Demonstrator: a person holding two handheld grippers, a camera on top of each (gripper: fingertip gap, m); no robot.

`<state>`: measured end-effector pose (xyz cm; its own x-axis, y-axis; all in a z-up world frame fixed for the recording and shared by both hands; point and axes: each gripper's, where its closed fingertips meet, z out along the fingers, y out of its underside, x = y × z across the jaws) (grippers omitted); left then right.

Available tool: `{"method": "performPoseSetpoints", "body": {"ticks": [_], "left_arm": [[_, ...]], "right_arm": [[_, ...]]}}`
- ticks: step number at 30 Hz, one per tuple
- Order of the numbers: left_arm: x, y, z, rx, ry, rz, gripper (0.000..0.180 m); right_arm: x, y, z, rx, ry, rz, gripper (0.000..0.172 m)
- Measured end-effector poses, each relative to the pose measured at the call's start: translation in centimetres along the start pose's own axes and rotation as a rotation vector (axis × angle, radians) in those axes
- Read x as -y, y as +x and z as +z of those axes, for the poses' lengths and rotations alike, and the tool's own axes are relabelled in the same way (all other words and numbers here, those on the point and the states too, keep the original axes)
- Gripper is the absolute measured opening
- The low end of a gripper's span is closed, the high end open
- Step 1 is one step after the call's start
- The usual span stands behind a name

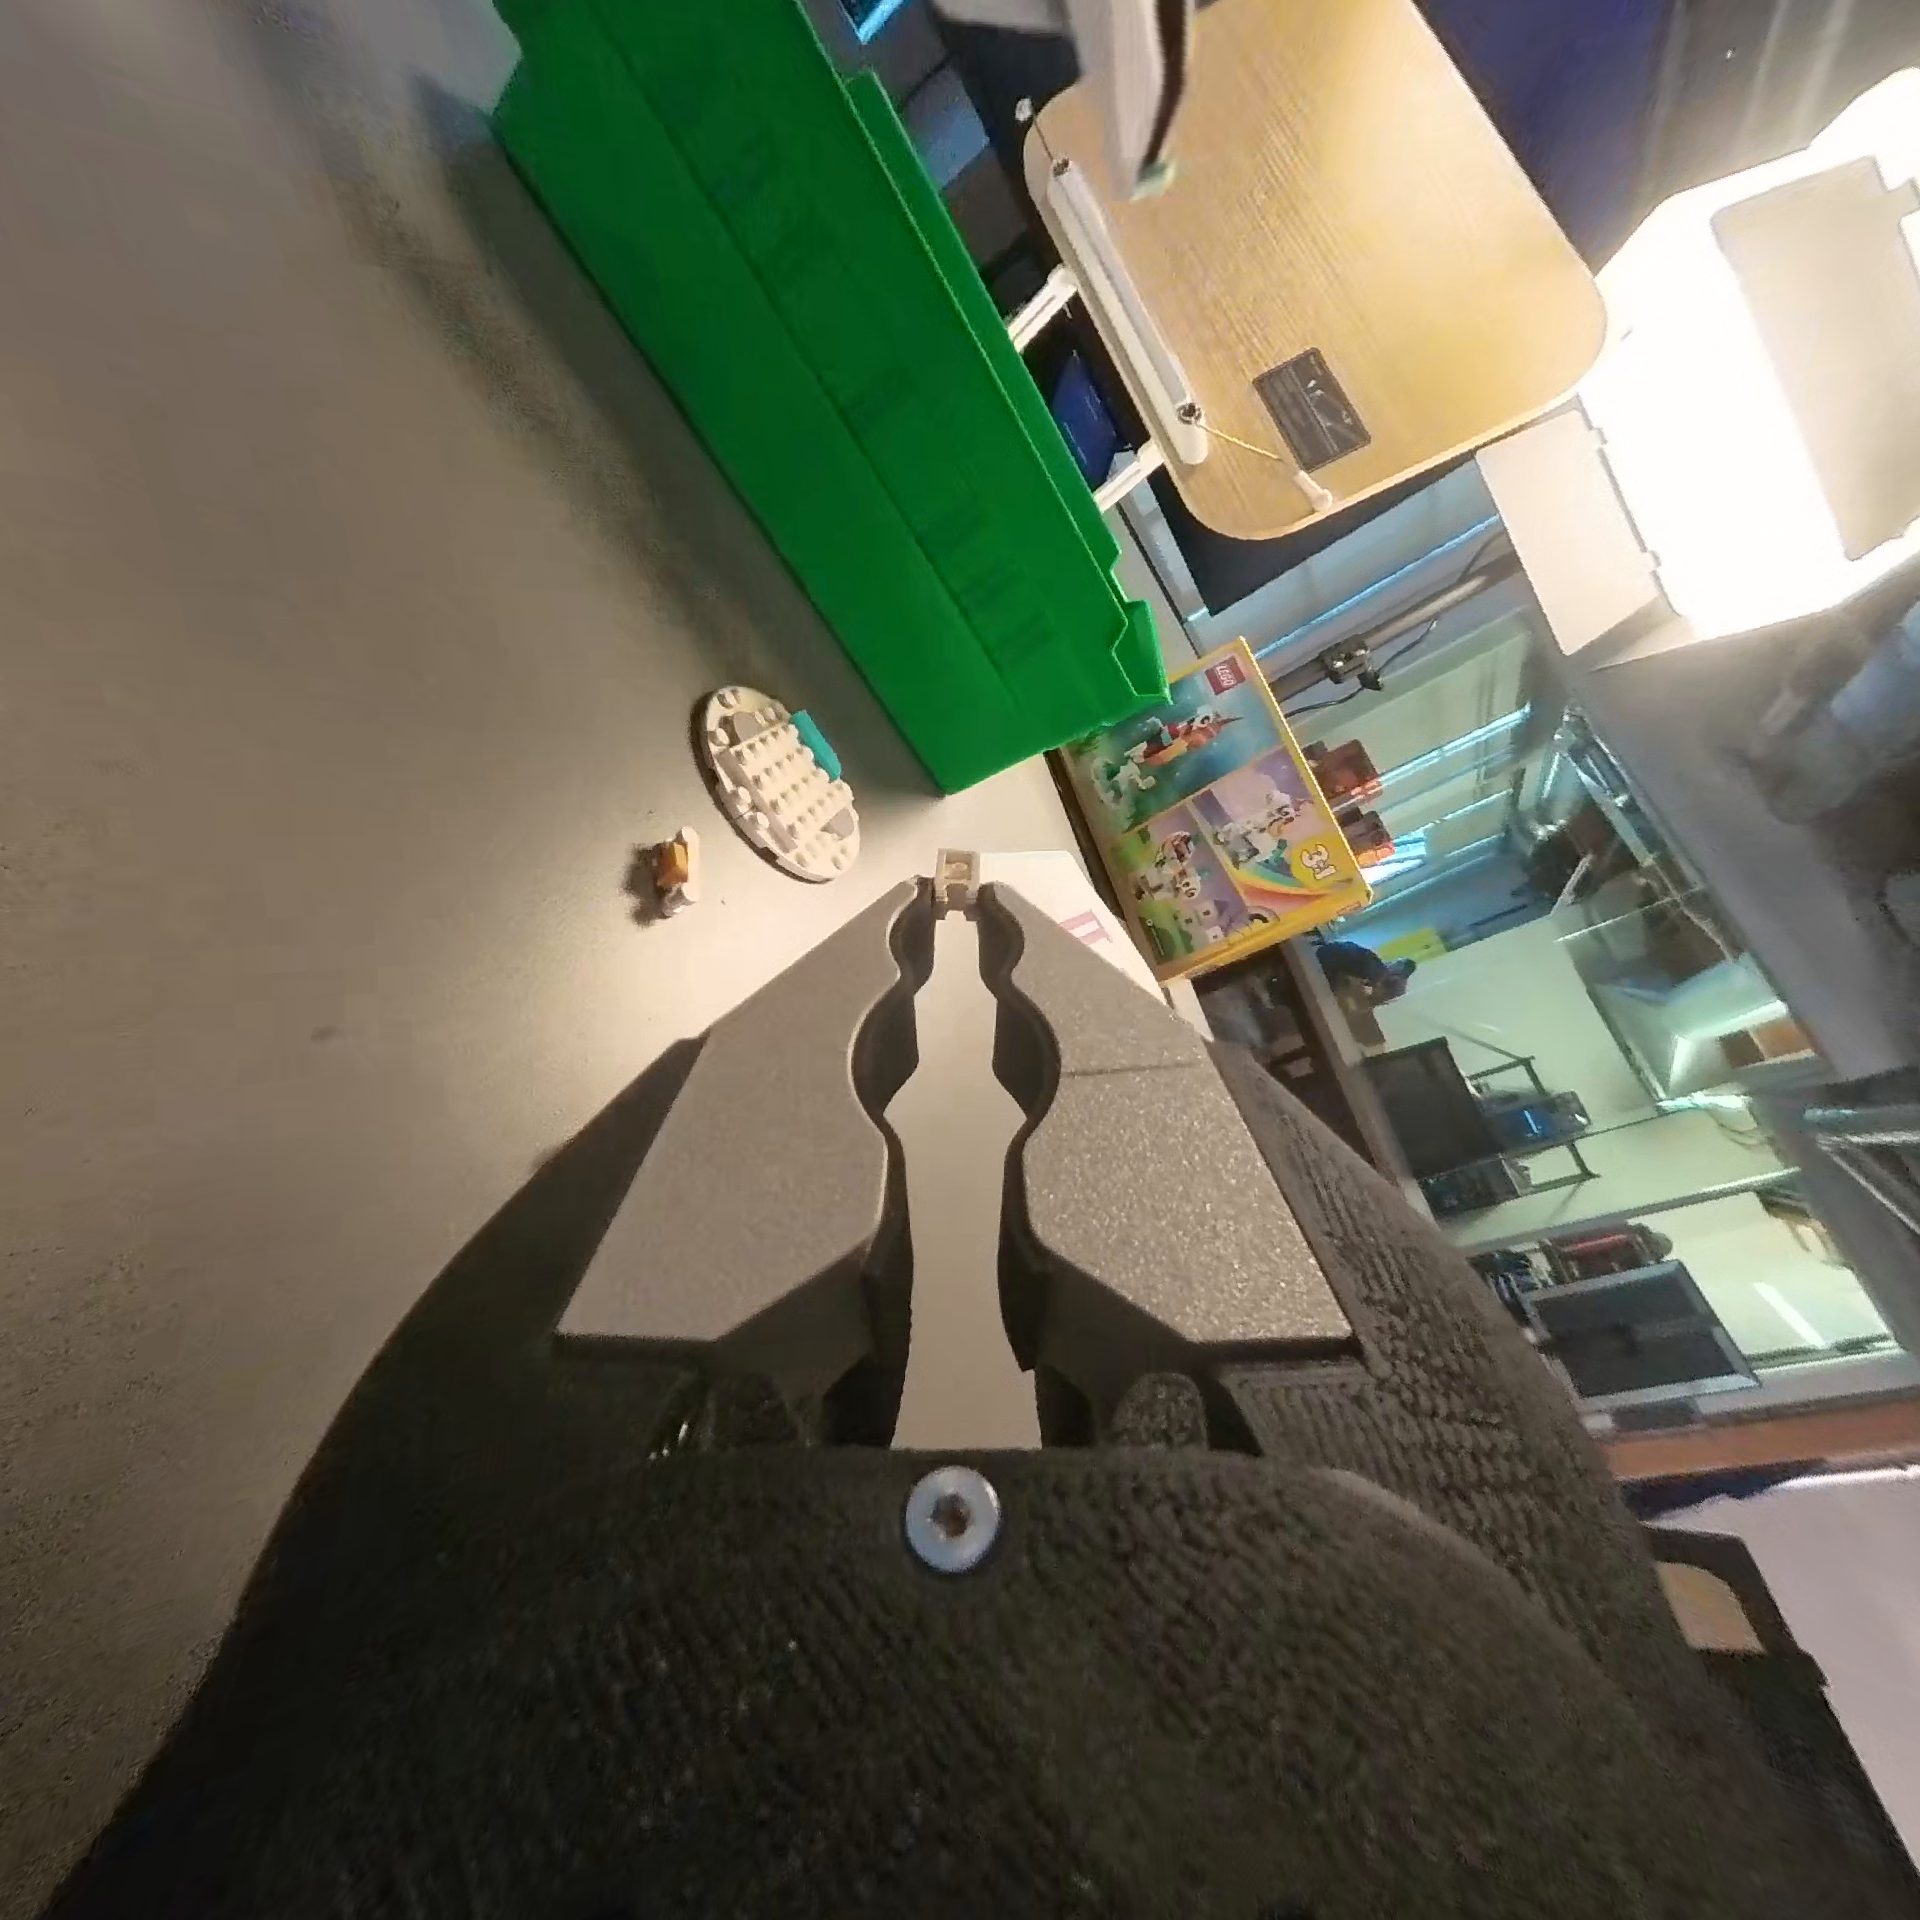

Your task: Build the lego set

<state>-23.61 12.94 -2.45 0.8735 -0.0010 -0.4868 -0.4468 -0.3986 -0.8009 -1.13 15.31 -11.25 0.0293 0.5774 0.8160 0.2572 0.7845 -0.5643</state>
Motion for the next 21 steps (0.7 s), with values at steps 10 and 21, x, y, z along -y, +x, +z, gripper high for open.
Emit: {"method": "performPoseSetpoints", "body": {"ticks": [10,21], "left_arm": [[-6.4,-0.4,1.4,-0.156,-0.359,-0.168,0.034],[4.6,14.5,-2.9,-0.417,0.127,0.115,0.025]], "right_arm": [[1.0,-0.8,-0.3,0.031,0.044,-0.03,0.006],[1.5,-0.4,-0.9,0.031,0.079,-0.001,0.006]]}}
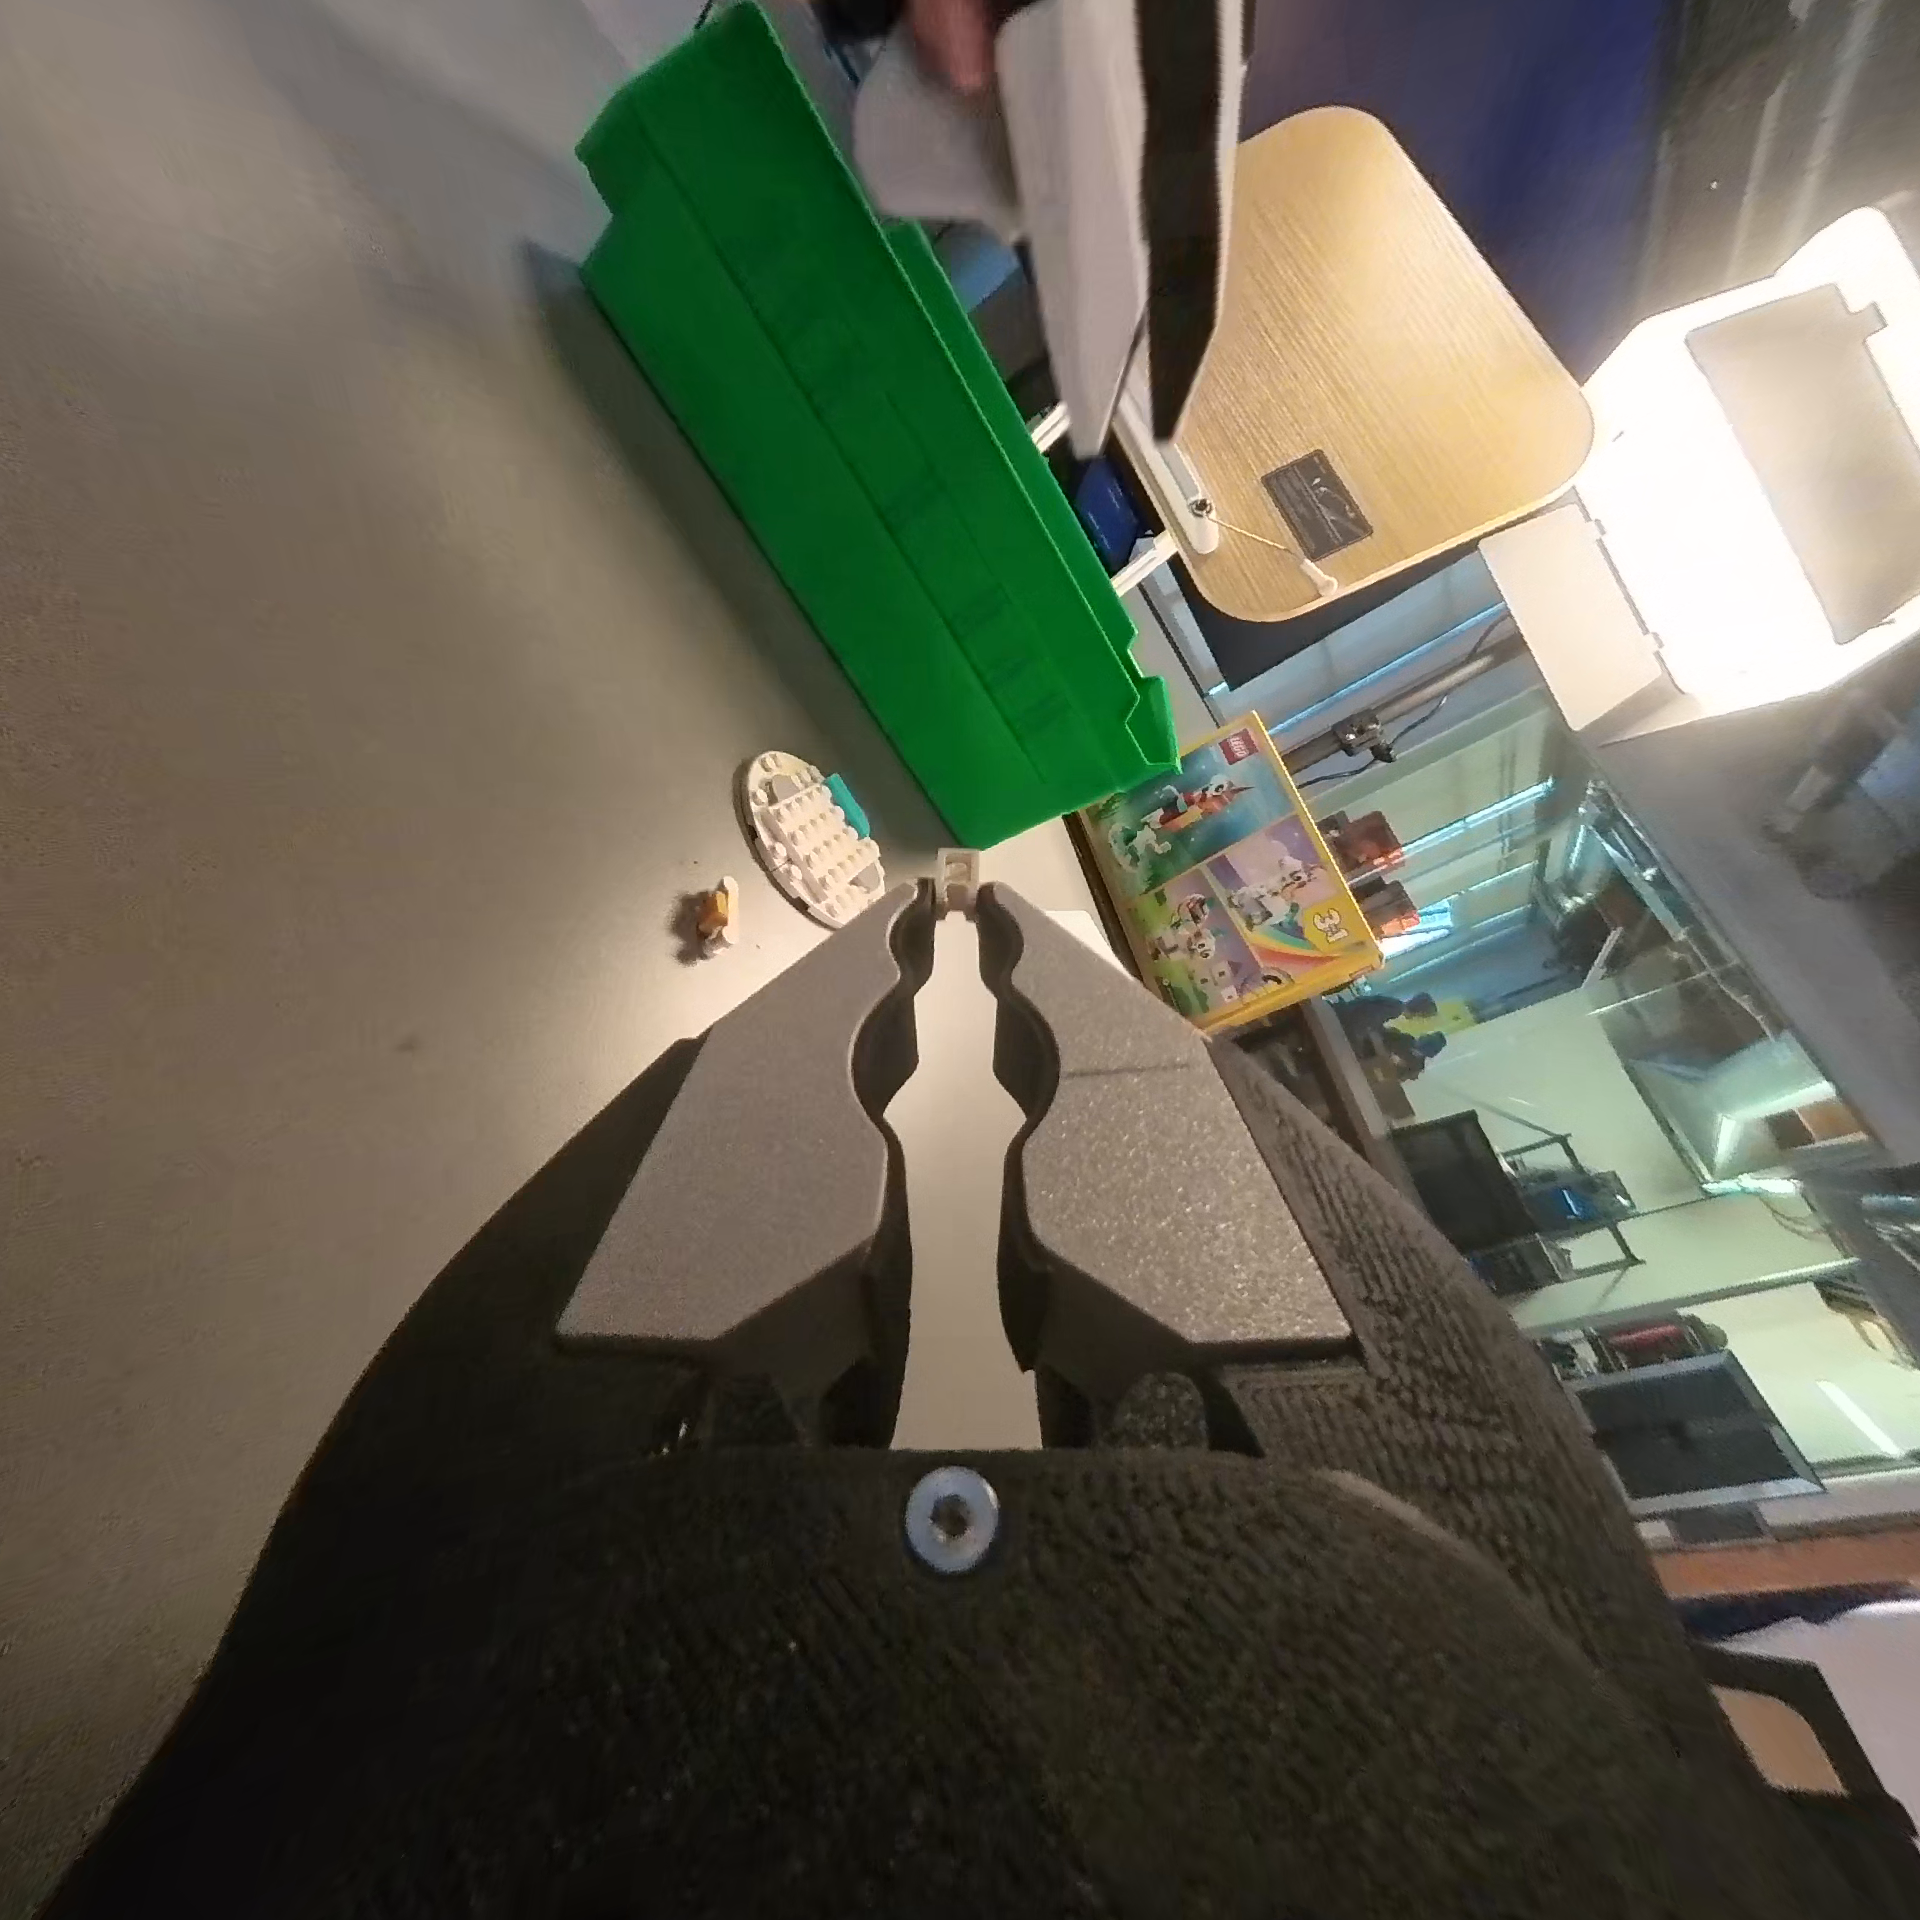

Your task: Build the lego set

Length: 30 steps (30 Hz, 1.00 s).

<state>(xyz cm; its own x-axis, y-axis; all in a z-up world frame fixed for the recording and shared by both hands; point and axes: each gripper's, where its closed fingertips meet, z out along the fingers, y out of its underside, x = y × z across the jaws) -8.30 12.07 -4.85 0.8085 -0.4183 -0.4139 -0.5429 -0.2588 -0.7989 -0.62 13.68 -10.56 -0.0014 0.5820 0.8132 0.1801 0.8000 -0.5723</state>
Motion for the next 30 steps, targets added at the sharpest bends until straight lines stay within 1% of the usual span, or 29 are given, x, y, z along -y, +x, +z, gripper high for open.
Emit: {"method": "performPoseSetpoints", "body": {"ticks": [3,5,7,10,13,14,15,16,18,20,22,23,25,28,30], "left_arm": [[1.2,5.2,1.7,-0.081,0.106,0.208,0.024],[0.9,7.1,2.7,-0.08,0.136,0.368,0.025],[0.4,8.3,3.4,-0.092,0.145,0.452,0.027],[-0.2,9.3,4.1,-0.098,0.159,0.529,0.029],[-0.8,9.2,4.9,-0.039,0.148,0.619,0.028],[-0.7,9.2,5.0,-0.015,0.157,0.643,0.025],[-0.6,9.2,5.1,0.005,0.175,0.66,0.018],[-0.5,9.4,5.2,0.01,0.188,0.674,0.014],[-0.6,9.4,5.4,0.025,0.194,0.671,0.008],[-0.5,9.1,5.6,0.048,0.202,0.615,0.004],[-0.2,8.0,5.5,0.145,0.222,0.616,0.004],[0.2,7.4,5.2,0.207,0.24,0.639,0.004],[0.8,6.4,4.6,0.33,0.276,0.697,0.005],[1.0,6.1,4.1,0.428,0.295,0.792,0.004],[1.0,6.0,4.0,0.463,0.291,0.839,0.003]], "right_arm": [[0.4,-0.3,-0.1,0.013,0.022,-0.012,0.006],[0.7,-0.5,-0.2,0.025,0.039,-0.022,0.005],[0.7,-0.7,-0.3,0.037,0.049,-0.033,0.006],[1.0,-1.1,-0.4,0.059,0.069,-0.038,0.006],[1.3,-1.4,-0.5,0.08,0.089,-0.041,0.006],[1.4,-1.6,-0.6,0.091,0.097,-0.039,0.006],[1.4,-1.7,-0.6,0.099,0.101,-0.037,0.006],[1.4,-1.8,-0.6,0.104,0.103,-0.031,0.006],[1.2,-1.8,-0.6,0.116,0.102,-0.018,0.006],[1.0,-1.5,-0.6,0.102,0.103,-0.008,0.006],[0.9,-1.0,-0.6,0.088,0.099,0.019,0.012],[0.9,-0.8,-0.6,0.093,0.096,0.065,0.017],[1.1,-0.7,-0.7,0.141,0.114,0.236,0.019],[2.3,0.0,-0.8,0.222,0.182,0.579,0.017],[2.7,0.3,-0.9,0.255,0.212,0.728,0.012]]}}
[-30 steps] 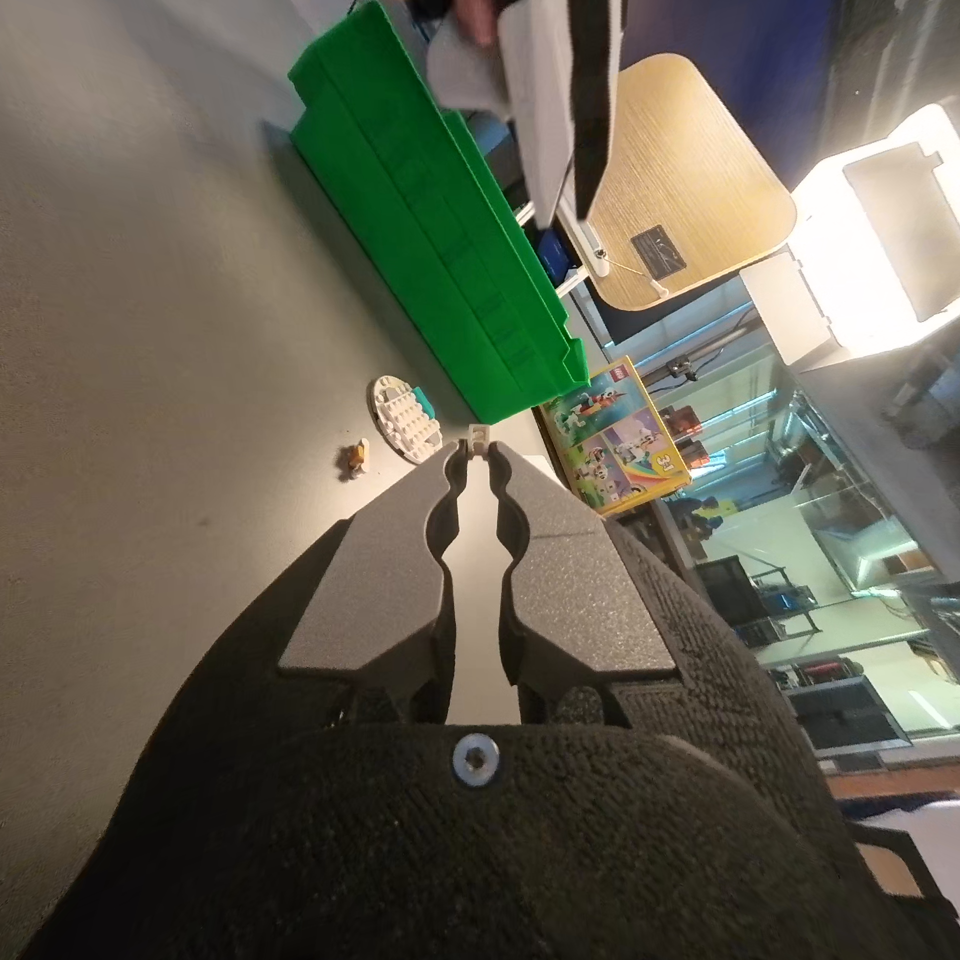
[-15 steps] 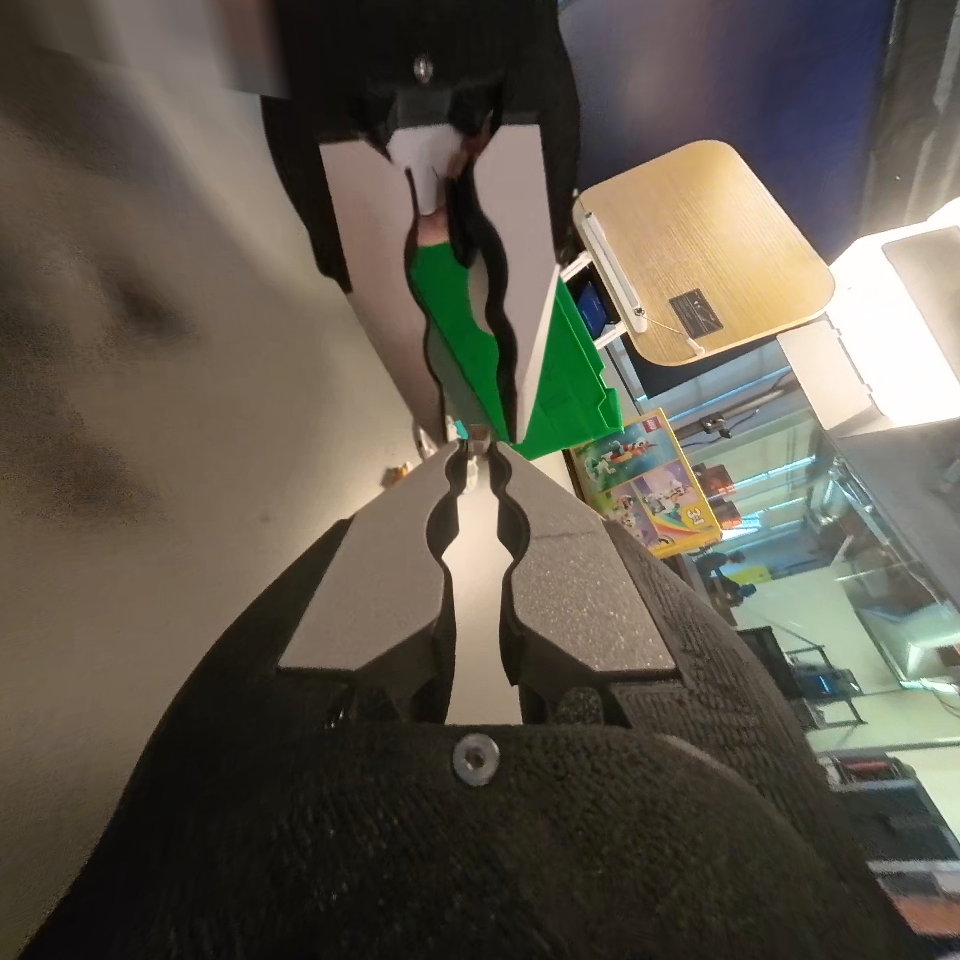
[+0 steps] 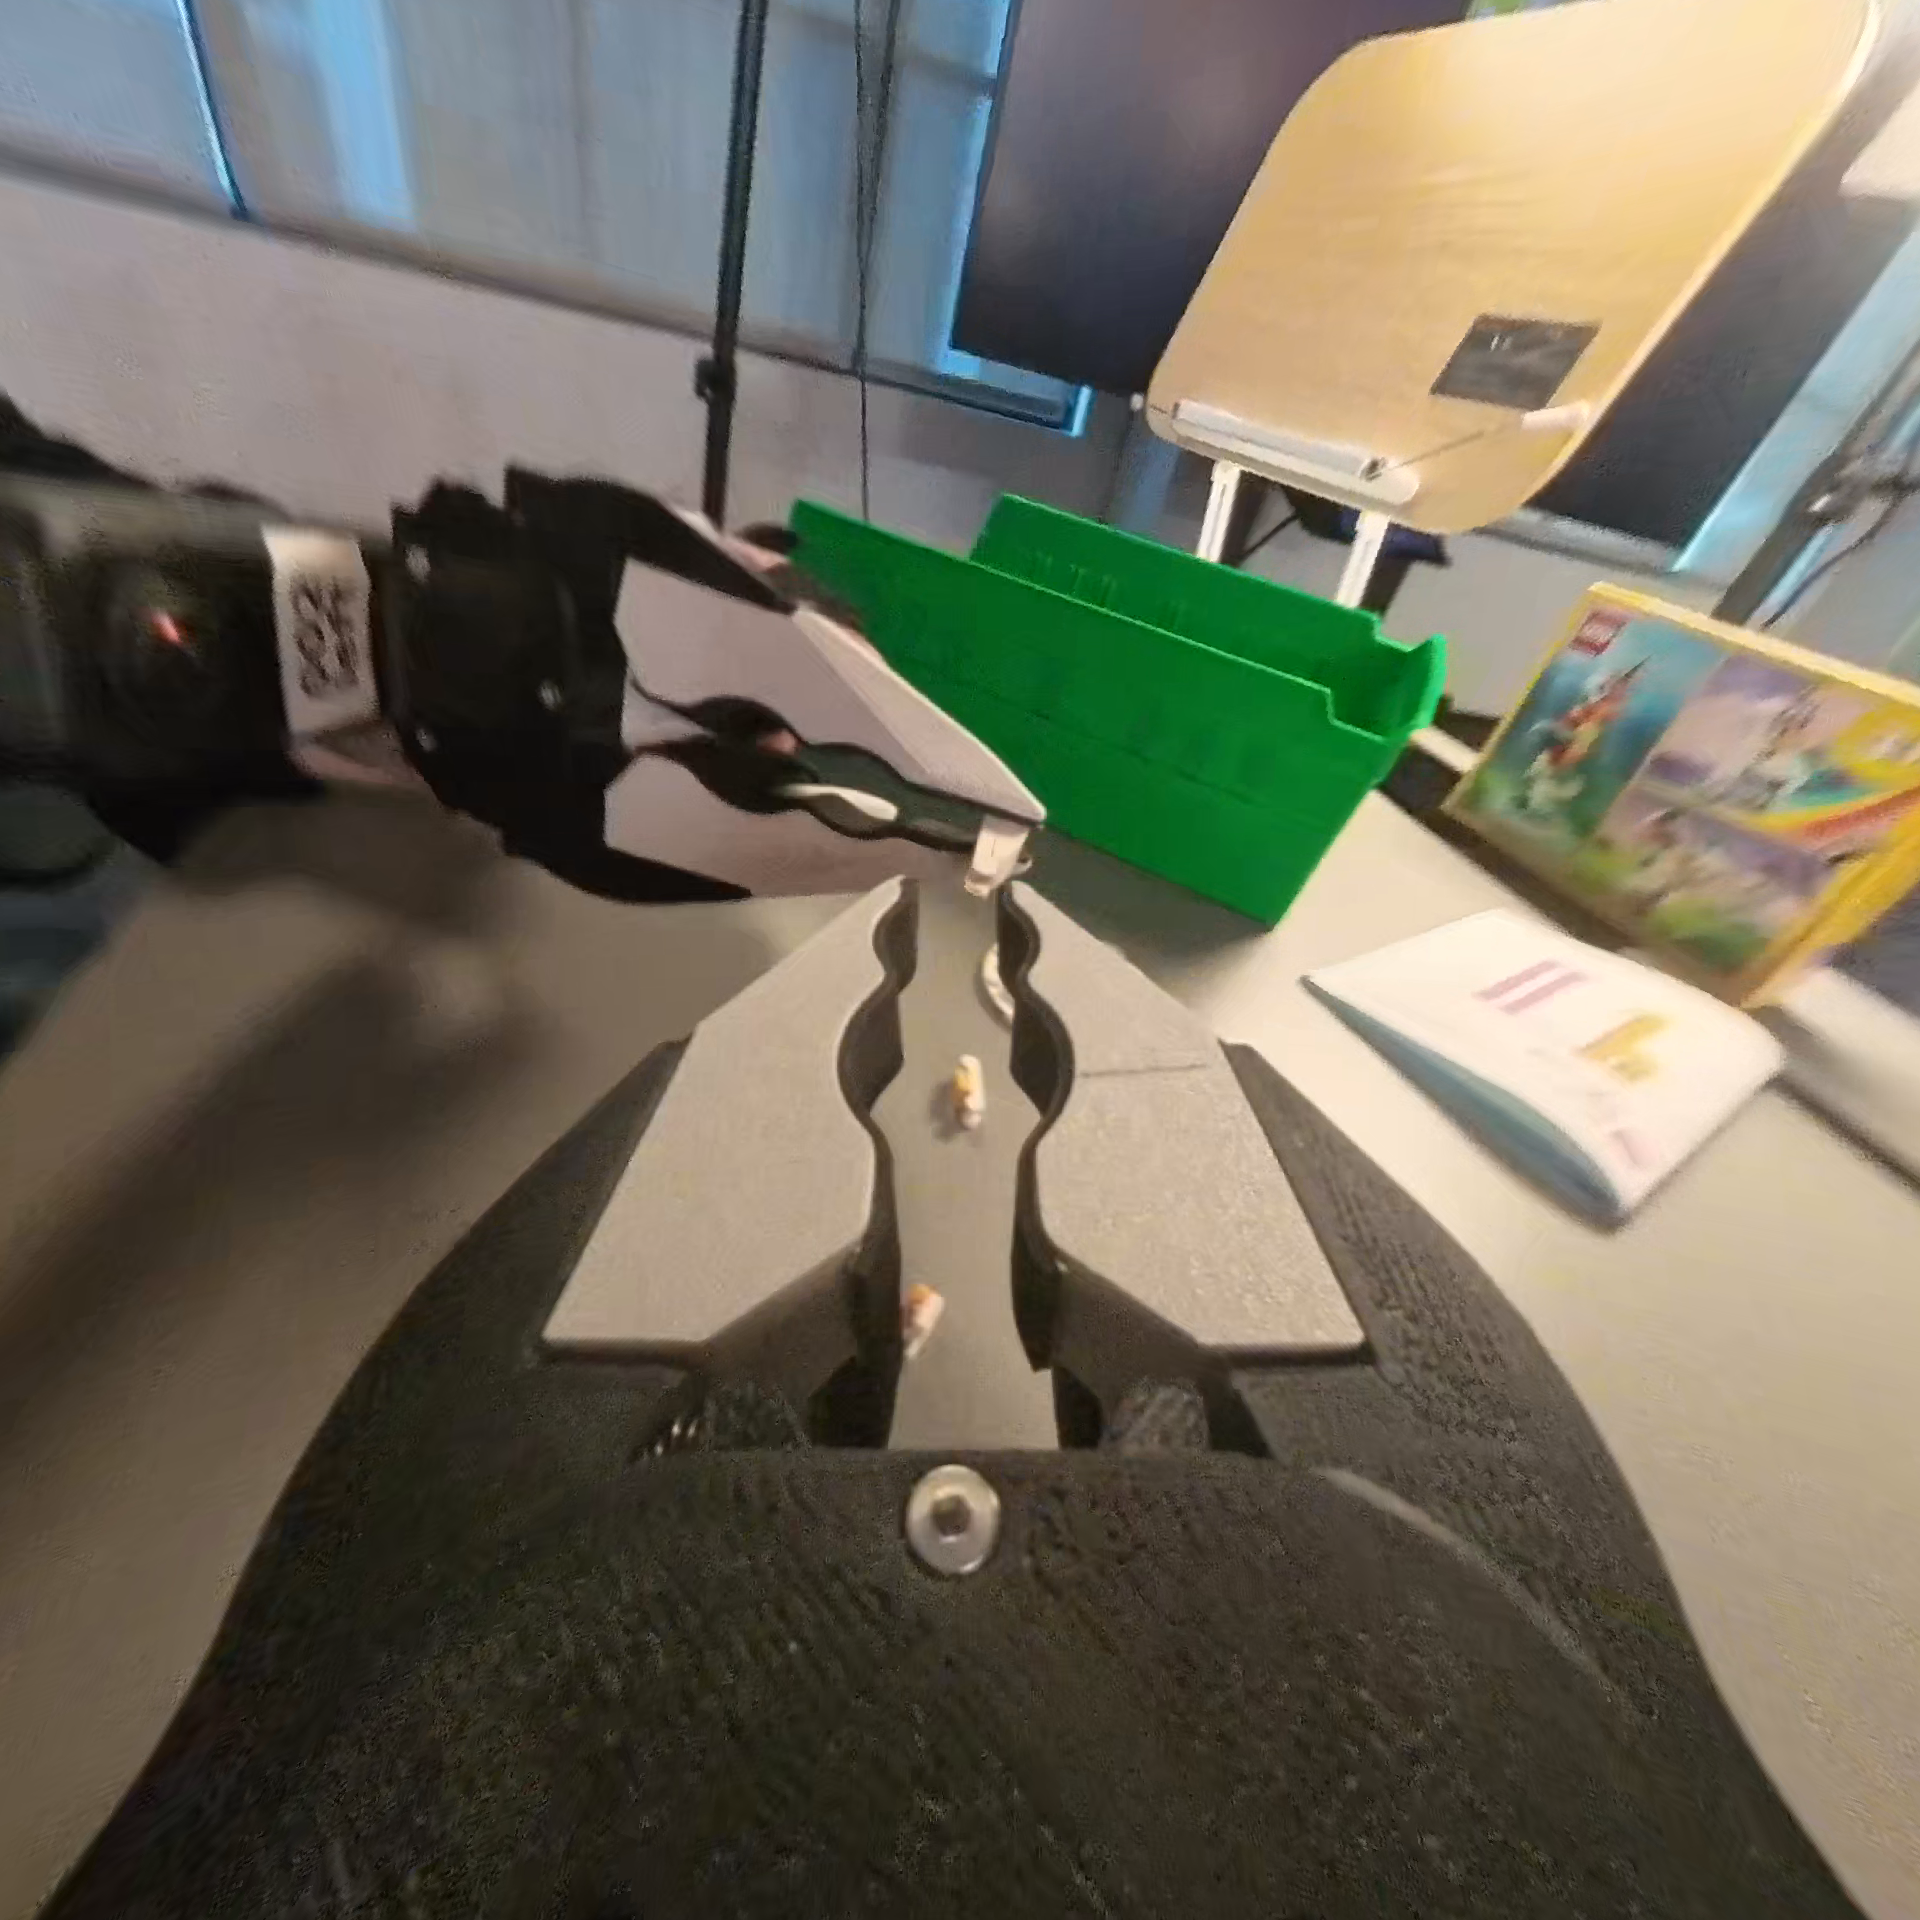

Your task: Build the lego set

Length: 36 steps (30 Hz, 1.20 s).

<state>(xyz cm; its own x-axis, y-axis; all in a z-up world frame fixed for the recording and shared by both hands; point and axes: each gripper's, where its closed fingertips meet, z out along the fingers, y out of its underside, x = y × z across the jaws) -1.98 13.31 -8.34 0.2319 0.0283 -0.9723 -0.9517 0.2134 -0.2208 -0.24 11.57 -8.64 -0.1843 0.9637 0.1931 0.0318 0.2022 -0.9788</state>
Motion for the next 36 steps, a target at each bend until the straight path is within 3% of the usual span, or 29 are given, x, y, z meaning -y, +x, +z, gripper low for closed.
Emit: {"method": "performPoseSetpoints", "body": {"ticks": [4,14,18,22,27,32,36], "left_arm": [[0.0,0.0,0.1,0.008,-0.001,0.021,0.003],[0.4,0.4,0.3,0.04,-0.026,0.138,0.003],[0.1,0.2,0.5,0.022,-0.04,0.015,0.003],[0.4,1.9,0.8,-0.118,-0.035,-0.167,0.004],[0.0,4.5,0.9,-0.41,-0.072,-0.47,0.003],[-0.9,5.3,0.6,-0.464,-0.1,-0.423,0.004],[-0.5,6.8,0.3,-0.508,-0.098,-0.349,0.004]], "right_arm": [[-0.1,0.3,0.1,-0.007,0.001,0.078,0.005],[-0.2,0.5,0.3,-0.039,-0.021,0.138,0.011],[0.2,0.6,0.2,-0.029,-0.004,0.252,0.017],[0.0,1.0,0.0,-0.101,-0.038,0.047,0.009],[-1.5,0.3,-0.5,-0.075,-0.157,-0.389,0.02],[-4.2,1.2,-0.9,-0.134,-0.379,-0.861,0.019],[-5.0,0.1,-0.5,-0.082,-0.396,-0.904,0.019]]}}
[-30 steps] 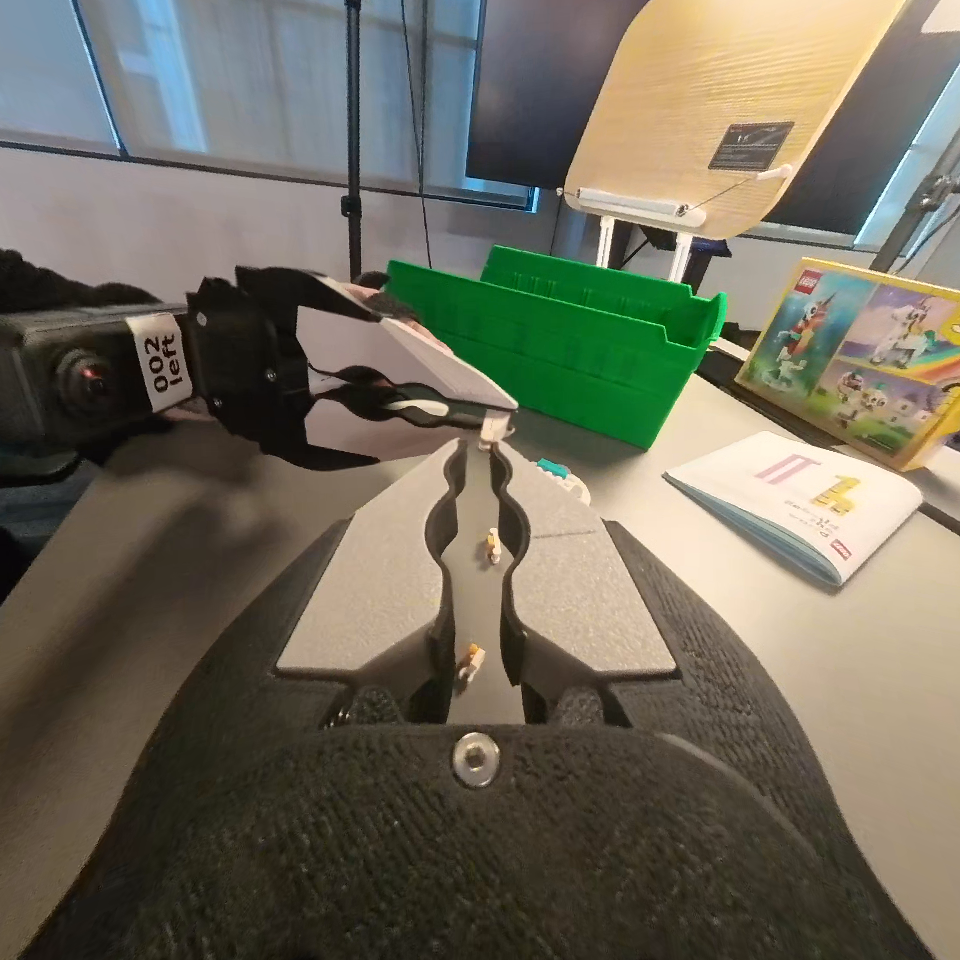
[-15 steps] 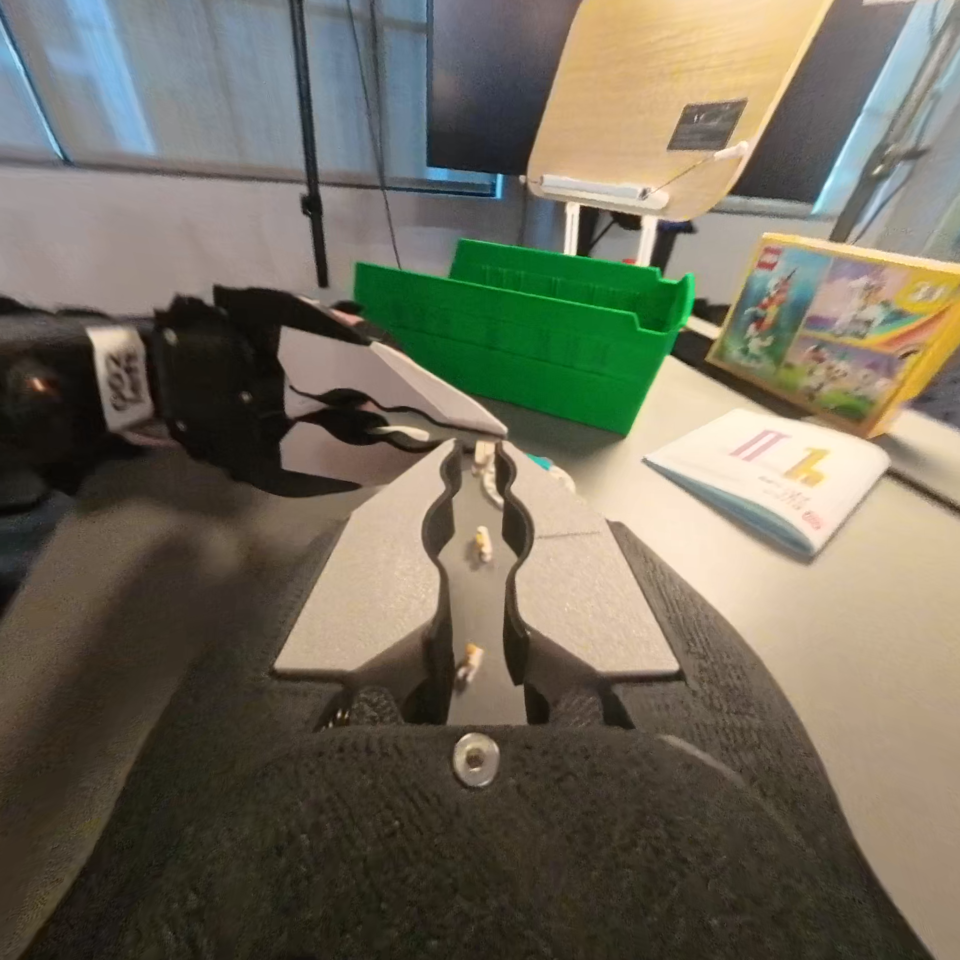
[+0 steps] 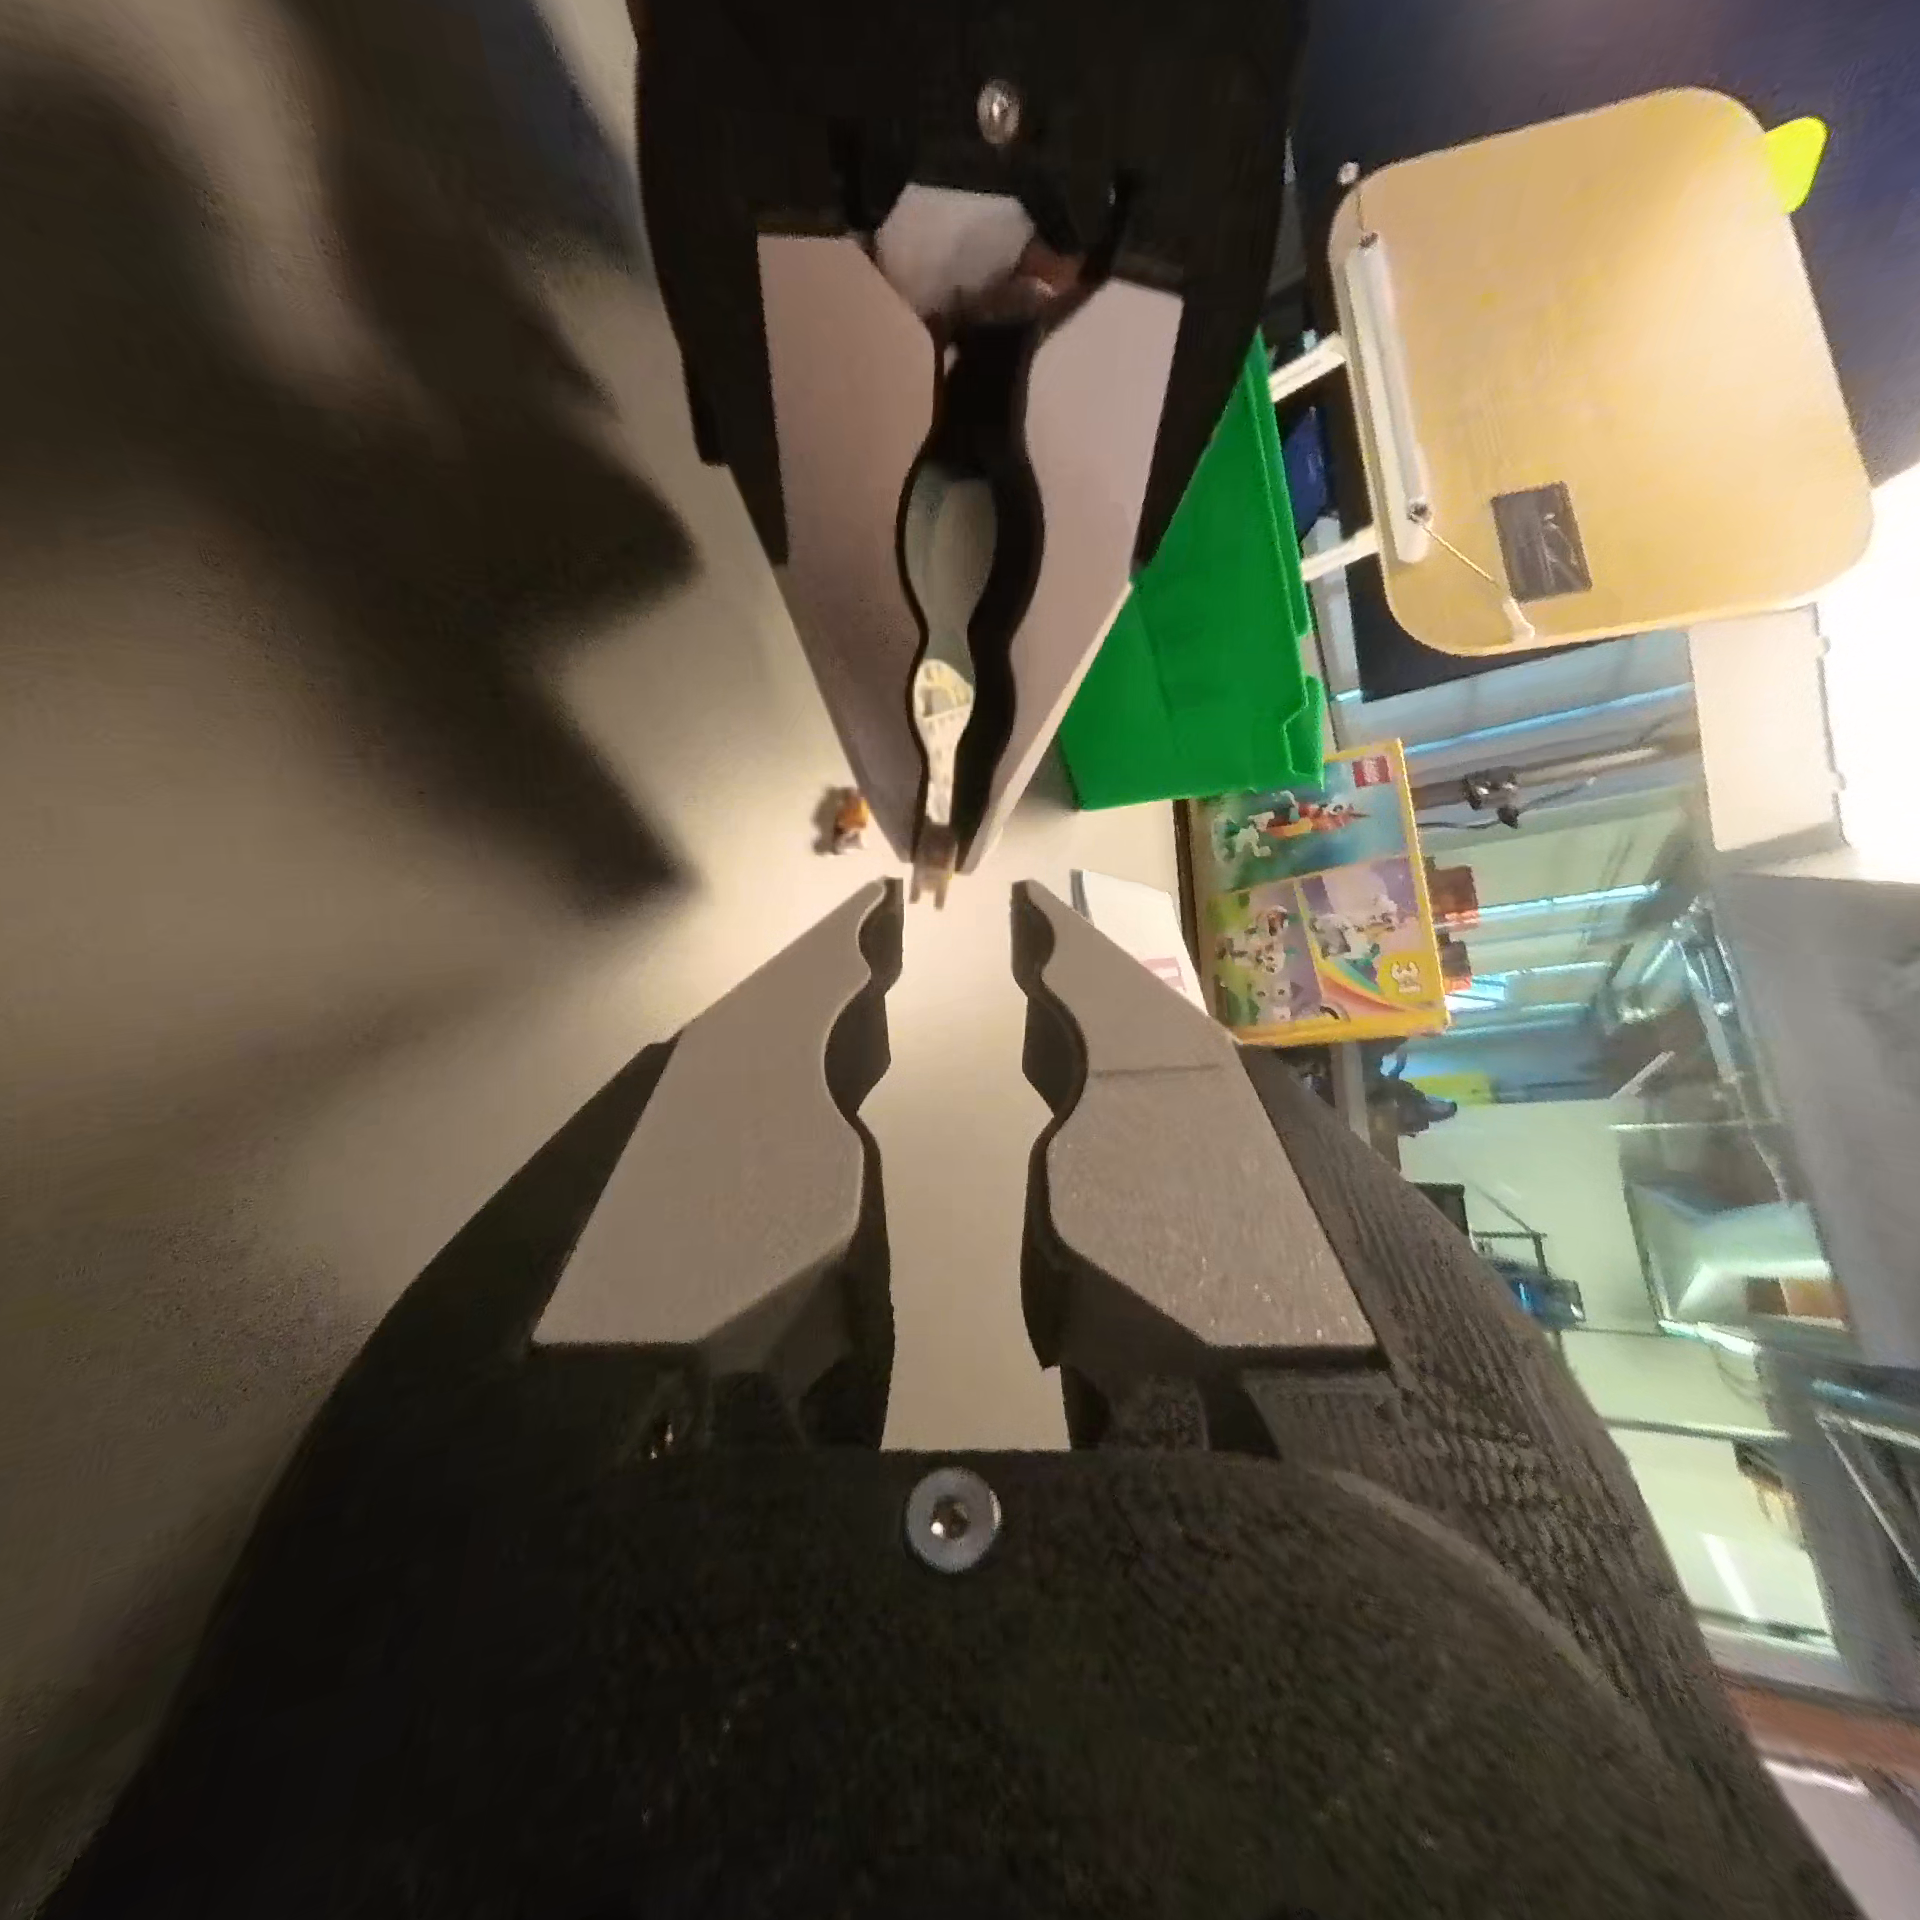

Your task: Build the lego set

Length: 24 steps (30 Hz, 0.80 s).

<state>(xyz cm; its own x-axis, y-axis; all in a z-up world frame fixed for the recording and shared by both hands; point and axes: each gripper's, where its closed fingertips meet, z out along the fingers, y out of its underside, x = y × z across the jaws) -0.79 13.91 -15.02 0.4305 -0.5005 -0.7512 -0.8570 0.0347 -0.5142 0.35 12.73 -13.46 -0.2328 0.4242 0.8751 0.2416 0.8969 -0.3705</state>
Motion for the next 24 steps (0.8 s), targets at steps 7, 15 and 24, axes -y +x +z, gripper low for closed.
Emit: {"method": "performPoseSetpoints", "body": {"ticks": [7,15,24], "left_arm": [[0.8,-0.3,-0.2,0.02,0.067,-0.052,0.004],[2.7,-2.6,-1.3,0.022,0.294,-0.429,0.01],[5.4,-3.1,-1.8,0.154,0.42,-0.505,0.043]], "right_arm": [[0.2,0.0,0.1,0.037,0.016,0.148,0.006],[0.7,3.1,-0.5,0.291,0.334,1.262,0.005],[-0.3,5.5,-1.5,0.4,0.594,1.78,0.005]]}}
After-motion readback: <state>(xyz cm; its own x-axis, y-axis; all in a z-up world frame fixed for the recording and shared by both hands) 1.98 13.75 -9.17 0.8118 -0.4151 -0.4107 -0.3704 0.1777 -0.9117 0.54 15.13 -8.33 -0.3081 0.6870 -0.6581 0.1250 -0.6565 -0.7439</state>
